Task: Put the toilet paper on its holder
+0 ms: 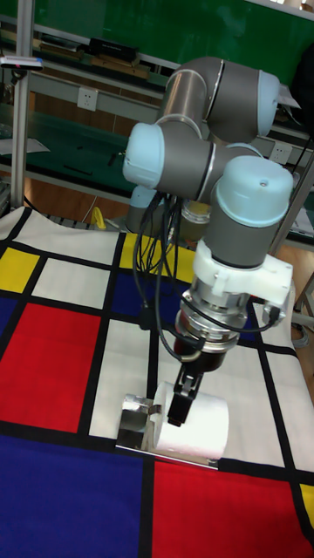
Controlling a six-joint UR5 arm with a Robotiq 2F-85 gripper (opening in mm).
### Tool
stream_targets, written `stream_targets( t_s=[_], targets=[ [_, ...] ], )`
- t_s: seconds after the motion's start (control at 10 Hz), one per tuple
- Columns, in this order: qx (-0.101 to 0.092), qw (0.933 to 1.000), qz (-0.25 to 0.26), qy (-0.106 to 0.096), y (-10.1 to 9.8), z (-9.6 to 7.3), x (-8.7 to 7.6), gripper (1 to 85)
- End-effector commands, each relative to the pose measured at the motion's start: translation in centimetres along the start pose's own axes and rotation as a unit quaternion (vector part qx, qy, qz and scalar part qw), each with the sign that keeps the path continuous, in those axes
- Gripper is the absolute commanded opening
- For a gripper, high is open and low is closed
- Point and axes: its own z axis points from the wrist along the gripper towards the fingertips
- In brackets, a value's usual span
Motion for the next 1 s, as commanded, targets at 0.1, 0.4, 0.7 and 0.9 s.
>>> stream_targets(
  t_s=[0.1,0.4,0.7,0.9],
  targets=[
    [0.017,0.9998,0.006,0.004,-1.9,-0.3,4.7,47.0],
    [0.028,0.9985,0.048,-0.006,-2.4,-0.4,4.2,1.0],
    [0.030,0.9979,0.057,0.006,-2.5,-0.4,4.8,1.0],
    [0.034,0.9974,0.064,0.006,-2.7,-0.4,4.9,1.0]
  ],
)
